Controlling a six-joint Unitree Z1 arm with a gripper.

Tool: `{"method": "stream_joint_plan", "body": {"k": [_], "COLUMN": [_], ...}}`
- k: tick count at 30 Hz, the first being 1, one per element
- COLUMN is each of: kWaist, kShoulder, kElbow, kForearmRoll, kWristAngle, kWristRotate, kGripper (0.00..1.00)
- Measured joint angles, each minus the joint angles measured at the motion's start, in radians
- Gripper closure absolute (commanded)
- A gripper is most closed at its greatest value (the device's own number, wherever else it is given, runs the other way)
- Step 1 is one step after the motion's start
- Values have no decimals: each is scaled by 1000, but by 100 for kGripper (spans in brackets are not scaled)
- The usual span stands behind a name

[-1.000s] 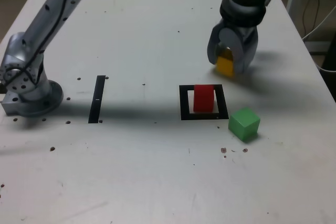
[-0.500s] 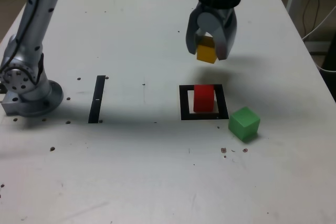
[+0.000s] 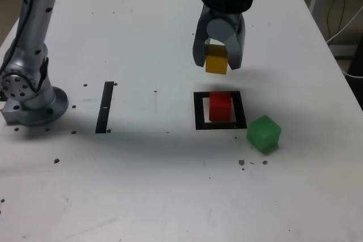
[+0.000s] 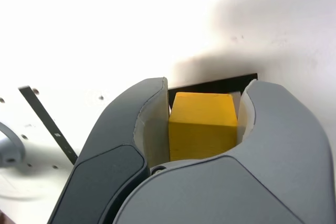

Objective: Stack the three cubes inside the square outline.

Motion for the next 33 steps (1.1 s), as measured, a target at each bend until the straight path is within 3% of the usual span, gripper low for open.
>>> {"method": "stream_joint_plan", "body": {"k": [10, 33], "kWaist": [-51, -127], "kShoulder": [0, 2], "kElbow": [0, 33], "kForearmRoll": [1, -27], "kWristAngle": [-48, -83], "kWristRotate": [-116, -186], "kGripper": [59, 59]}}
